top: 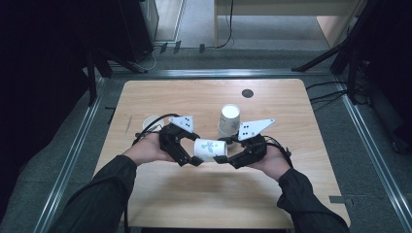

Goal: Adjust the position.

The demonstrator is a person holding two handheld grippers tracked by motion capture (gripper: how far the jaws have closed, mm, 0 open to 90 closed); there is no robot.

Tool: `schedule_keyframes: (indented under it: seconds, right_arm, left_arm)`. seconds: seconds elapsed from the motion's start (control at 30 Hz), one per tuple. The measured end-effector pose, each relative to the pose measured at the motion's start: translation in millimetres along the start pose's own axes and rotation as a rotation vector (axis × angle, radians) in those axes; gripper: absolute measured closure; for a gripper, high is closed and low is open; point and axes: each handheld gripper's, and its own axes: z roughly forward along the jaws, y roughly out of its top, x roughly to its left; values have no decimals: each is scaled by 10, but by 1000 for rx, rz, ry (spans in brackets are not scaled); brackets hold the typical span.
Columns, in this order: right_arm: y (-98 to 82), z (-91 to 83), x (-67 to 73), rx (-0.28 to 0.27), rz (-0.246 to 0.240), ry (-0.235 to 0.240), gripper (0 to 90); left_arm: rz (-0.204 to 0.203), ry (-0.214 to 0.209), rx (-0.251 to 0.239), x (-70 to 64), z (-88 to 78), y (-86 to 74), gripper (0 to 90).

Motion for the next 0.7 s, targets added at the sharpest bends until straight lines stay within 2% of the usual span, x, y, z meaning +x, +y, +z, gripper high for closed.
schedule_keyframes:
  seconds: [0.13,0.2,0.27,0.47,0.6,0.7]
  right_arm:
    - [-6,-30,-2,-6,6,0,363]
    - [-8,-46,0,-7,8,0,363]
    - [-9,-66,1,-10,7,3,363]
    - [-26,-137,-5,-13,13,-3,363]
    - [-34,-166,-14,-22,19,-2,363]
    - [-40,-171,-16,-22,18,1,363]
  left_arm:
    - [-33,-11,-62,-10,-3,-70,69]
    - [-35,-4,-70,-28,6,-93,64]
    - [-38,-5,-83,-43,14,-122,20]
    - [-58,-2,-129,-69,-1,-230,20]
    - [-80,13,-176,-78,-9,-286,20]
    - [-102,5,-221,-76,-17,-323,20]
